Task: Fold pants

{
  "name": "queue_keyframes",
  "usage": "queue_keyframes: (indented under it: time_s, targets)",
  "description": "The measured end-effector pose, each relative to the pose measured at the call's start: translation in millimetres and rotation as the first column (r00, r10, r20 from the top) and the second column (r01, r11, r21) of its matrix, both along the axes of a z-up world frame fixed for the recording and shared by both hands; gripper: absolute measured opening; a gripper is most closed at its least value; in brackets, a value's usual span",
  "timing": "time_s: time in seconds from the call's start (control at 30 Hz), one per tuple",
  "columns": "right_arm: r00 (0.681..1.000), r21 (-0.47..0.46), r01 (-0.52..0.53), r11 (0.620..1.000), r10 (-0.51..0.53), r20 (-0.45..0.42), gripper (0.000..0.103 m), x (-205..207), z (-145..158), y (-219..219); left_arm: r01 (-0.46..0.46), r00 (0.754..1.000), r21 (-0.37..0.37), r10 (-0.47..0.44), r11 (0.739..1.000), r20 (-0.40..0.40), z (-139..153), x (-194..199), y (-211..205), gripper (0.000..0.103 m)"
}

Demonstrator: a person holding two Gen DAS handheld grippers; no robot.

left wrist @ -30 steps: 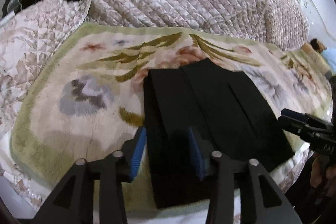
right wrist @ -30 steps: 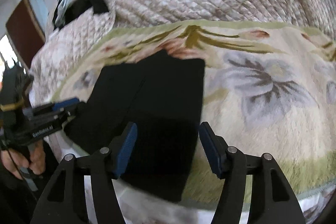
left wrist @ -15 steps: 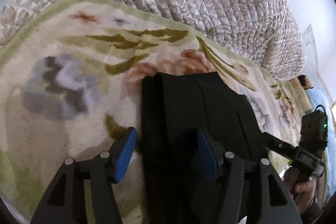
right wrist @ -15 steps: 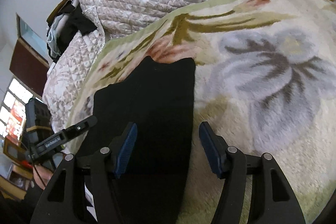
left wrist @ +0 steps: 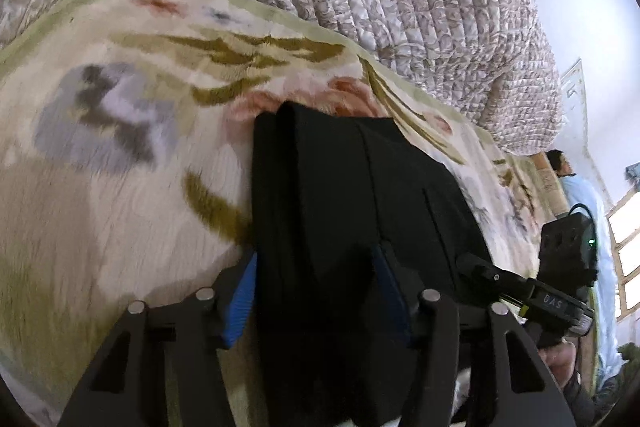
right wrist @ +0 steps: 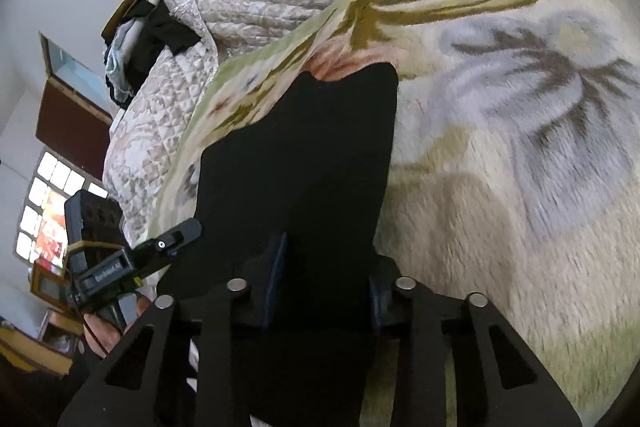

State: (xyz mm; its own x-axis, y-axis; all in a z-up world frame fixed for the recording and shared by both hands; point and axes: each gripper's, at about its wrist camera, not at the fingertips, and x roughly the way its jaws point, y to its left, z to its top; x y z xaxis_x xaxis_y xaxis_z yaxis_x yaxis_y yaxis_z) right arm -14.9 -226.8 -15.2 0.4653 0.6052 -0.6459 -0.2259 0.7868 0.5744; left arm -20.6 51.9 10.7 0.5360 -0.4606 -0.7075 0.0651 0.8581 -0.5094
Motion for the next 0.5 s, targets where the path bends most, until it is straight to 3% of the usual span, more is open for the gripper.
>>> queue_keyframes:
  time_s: [0.13, 0.23, 0.5]
  targets:
    - [1.000, -0.021, 0.015, 1.000, -0.014, 0.021, 0.020, 2, 3, 5, -0.020, 1.000, -0.001, 0.020, 1.000, 0.015, 7, -1, -1, 0.032]
    - [0.998, -0.045, 0.012, 0.999, -0.009, 0.065, 0.016, -5, 15, 10, -0.010, 0.999, 0.014, 0.009, 1.000, 0.048, 20, -6, -5, 0.025]
    - [0.988, -0.017, -0.023, 1.000, 0.025, 0.150, 0.015, -5, 53, 24, 0.017, 0.993, 0.031, -0.020, 0.999, 0.115, 59, 4, -7, 0.022]
